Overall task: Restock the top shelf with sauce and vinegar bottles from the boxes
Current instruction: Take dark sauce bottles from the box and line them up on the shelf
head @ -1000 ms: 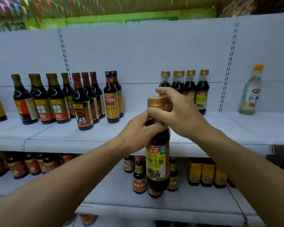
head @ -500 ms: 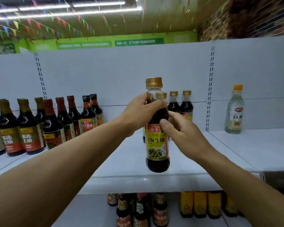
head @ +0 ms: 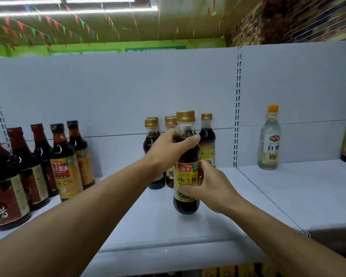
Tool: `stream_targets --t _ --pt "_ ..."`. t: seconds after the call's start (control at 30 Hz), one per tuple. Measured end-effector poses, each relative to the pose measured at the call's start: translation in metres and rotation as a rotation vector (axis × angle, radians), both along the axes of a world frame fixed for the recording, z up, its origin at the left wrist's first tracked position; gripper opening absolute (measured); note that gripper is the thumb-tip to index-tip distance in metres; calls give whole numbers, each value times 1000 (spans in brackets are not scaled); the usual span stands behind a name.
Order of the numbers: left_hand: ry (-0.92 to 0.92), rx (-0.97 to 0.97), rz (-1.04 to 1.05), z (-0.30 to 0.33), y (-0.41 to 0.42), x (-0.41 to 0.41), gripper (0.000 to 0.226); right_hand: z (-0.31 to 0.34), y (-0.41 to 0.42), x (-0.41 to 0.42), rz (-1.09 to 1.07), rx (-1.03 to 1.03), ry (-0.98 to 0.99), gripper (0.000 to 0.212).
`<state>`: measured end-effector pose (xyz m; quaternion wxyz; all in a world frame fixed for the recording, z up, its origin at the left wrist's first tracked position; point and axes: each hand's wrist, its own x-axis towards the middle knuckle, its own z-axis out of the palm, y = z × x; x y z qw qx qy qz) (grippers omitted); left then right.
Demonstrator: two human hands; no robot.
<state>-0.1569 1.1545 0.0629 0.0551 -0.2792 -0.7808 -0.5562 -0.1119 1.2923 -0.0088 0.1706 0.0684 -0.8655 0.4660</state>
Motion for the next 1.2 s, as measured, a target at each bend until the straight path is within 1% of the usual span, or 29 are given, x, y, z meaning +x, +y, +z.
stream_targets --t 0.07,0.2,0.37,0.43,0.53,0.7,0.8,1.0,1.2 --pt "-44 -2 -16 -8 9 -7 38 -4 12 -11 8 -18 -22 46" --pt "-141 11 -88 -33 20 -26 31 -14 36 -39 23 -31 -84 48" --pt "-287 -53 -123 -79 32 -45 40 -17 58 -68 7 15 -105 56" --pt "-291 -90 -125 -96 36 -51 47 -16 65 -81 -13 32 -129 58" --pt "-286 -94 -120 -107 41 -57 55 -15 73 -97 -24 38 -151 53" --pt "-272 -128 -85 -114 44 -62 51 -11 75 -112 10 24 -153 45" --pt "-270 -153 -59 -118 46 -62 53 -10 75 -117 33 11 -150 44" --pt "-285 -167 -32 -121 47 -63 49 -10 74 -124 36 12 -155 42" --pt "-262 -218 -14 -122 47 -58 60 -11 70 -130 12 28 -158 46"
